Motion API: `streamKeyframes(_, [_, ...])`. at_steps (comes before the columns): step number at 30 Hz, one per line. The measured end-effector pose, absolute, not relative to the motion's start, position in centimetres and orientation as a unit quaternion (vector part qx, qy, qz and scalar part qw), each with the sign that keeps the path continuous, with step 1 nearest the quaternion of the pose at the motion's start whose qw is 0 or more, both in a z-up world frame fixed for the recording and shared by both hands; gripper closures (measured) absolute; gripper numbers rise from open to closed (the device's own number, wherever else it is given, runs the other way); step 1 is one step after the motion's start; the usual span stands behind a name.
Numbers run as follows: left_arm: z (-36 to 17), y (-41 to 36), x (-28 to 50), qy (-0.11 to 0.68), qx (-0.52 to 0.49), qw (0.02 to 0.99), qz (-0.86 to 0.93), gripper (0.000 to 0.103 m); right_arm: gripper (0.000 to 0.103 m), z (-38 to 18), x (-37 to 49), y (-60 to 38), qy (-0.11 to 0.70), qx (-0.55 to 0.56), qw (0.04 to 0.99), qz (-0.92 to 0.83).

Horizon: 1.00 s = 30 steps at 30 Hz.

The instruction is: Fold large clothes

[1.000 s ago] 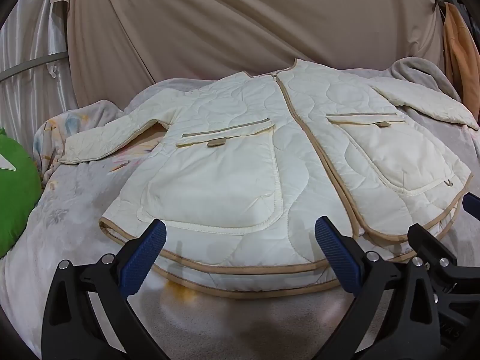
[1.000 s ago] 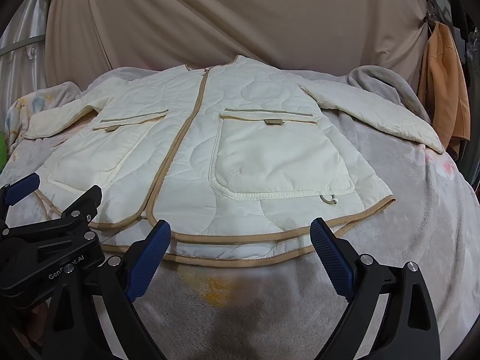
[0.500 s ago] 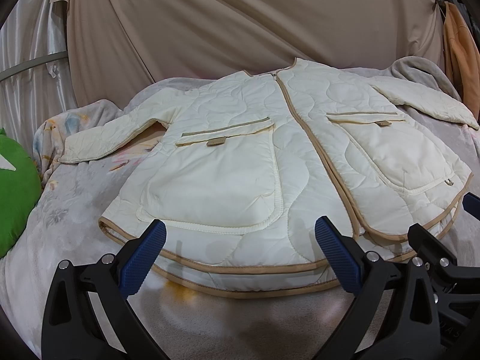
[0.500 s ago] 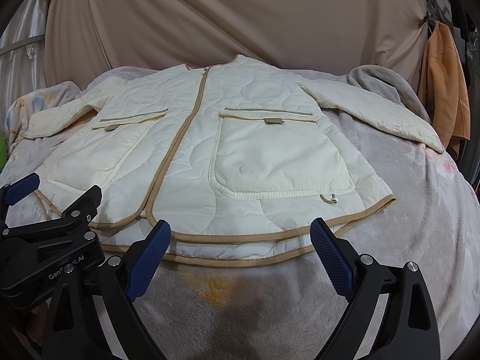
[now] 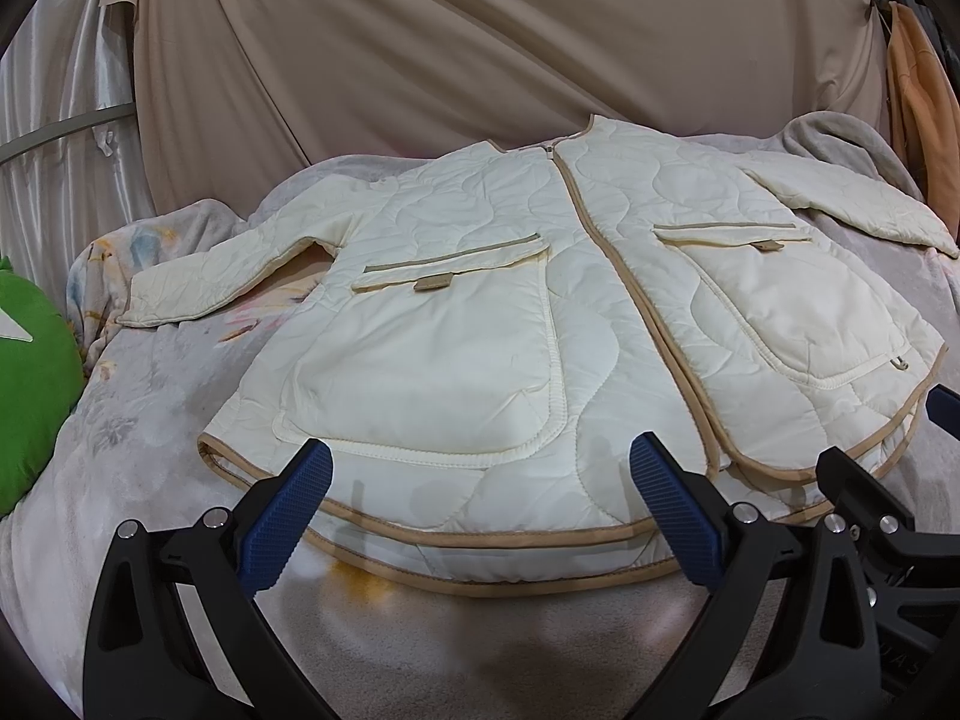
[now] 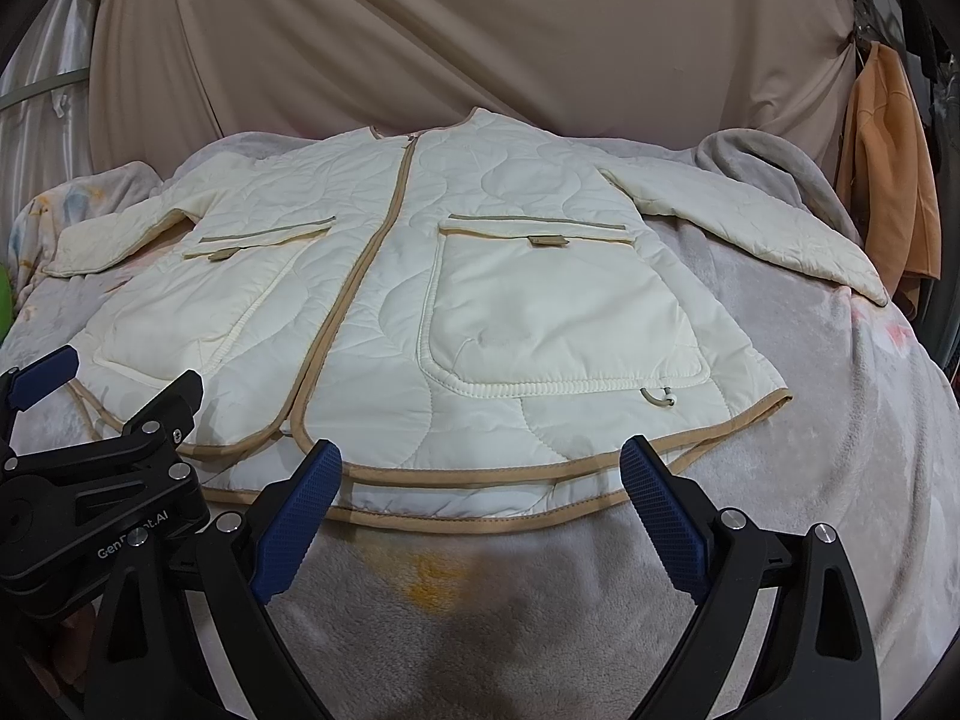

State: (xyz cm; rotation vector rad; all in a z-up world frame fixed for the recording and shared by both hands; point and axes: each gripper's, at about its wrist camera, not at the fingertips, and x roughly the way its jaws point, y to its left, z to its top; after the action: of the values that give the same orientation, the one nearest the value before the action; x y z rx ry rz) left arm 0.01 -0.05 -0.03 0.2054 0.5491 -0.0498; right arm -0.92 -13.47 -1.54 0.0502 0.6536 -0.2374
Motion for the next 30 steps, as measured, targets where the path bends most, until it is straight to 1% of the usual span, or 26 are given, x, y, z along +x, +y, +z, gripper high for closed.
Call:
streamKeyframes(5, [-0.4, 0.0, 0.0, 0.274, 0.116, 0.955, -0.007, 0.006, 0.011, -1.6, -0.9, -13.4, 0.323, 0.020, 0.939, -0.119])
streamKeyframes(13, [-0.2, 0.1, 0.3, 0.283, 0.096, 0.953, -0.041, 0.006, 0.011, -1.4, -0.8, -13.1, 0.325, 0.028, 0.939, -0.109])
streamKeyframes(18, [1.8, 2.3, -0.8, 0.238, 0.044, 0.968, -0.058, 0.006, 0.011, 1.5, -1.7, -17.7, 0.315, 0.068, 0.941, -0.105])
streamKeyframes(21, [3.5, 2.9, -0.4, 0.209, 0.055, 0.975, -0.049, 0.006, 0.011, 3.9, -1.3, -25.0, 0.306, 0.078, 0.937, -0.148])
streamKeyframes(23, [4.7, 3.4, 0.4, 0.202, 0.058, 0.976, -0.050, 0.006, 0.011, 4.5, -0.3, -31.0, 0.308, 0.093, 0.928, -0.186])
streamKeyframes(26, [5.7, 3.8, 2.8, 0.210, 0.065, 0.975, -0.044, 0.005, 0.011, 3.8, 1.2, -40.4, 0.319, 0.170, 0.905, -0.222])
streamKeyframes(30, [5.6, 4.2, 6.5, 0.248, 0.073, 0.965, -0.035, 0.005, 0.014, 2.1, 2.0, -52.1, 0.302, 0.273, 0.869, -0.283])
